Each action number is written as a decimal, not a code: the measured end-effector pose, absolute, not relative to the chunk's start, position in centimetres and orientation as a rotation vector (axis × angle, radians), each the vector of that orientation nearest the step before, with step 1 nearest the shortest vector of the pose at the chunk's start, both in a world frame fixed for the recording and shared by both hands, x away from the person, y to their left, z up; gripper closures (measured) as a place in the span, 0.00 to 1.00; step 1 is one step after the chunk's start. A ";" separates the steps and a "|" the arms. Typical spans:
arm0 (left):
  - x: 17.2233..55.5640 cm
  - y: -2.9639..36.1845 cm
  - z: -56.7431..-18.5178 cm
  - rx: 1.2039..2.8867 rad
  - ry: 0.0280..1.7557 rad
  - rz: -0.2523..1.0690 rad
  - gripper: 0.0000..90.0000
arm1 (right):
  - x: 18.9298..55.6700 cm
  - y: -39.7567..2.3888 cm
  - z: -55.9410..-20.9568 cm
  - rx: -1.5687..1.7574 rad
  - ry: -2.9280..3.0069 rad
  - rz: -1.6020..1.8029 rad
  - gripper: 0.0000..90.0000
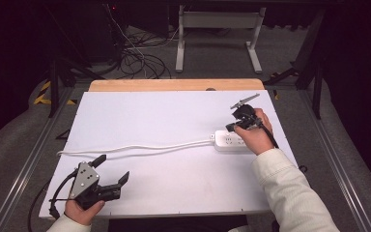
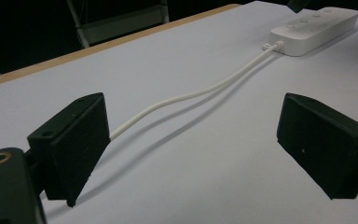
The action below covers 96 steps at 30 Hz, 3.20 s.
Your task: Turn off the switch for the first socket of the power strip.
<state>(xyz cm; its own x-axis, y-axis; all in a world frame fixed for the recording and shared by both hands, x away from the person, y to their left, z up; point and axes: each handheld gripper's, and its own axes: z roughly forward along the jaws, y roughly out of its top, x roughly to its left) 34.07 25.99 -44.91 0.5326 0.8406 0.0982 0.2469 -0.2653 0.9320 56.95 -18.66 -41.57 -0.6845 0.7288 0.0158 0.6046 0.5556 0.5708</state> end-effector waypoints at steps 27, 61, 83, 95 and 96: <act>34.0 26.0 -44.9 1.790 0.902 0.757 0.11 | 57.6 -17.7 -43.1 1.107 2.593 0.700 1.00; 34.0 26.0 -44.9 1.788 0.898 0.755 0.11 | 57.0 -17.6 -43.8 1.119 2.546 0.715 1.00; 34.0 25.9 -44.9 1.783 0.902 0.756 0.11 | 54.7 -18.0 -39.1 1.021 2.426 0.947 1.00; 34.1 25.9 -44.9 1.780 0.904 0.758 0.11 | 54.1 -18.3 -38.3 0.995 2.420 0.990 1.00; 34.1 25.9 -44.9 1.780 0.904 0.758 0.11 | 54.1 -18.3 -38.2 0.990 2.421 0.987 1.00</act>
<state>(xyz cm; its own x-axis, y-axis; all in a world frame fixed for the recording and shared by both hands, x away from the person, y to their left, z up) 34.05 25.93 -44.87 0.5317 0.8414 0.0965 0.2422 -0.2603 0.9347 54.06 -18.32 -38.19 -0.6975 0.7148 -0.0508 0.4756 0.5147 0.7134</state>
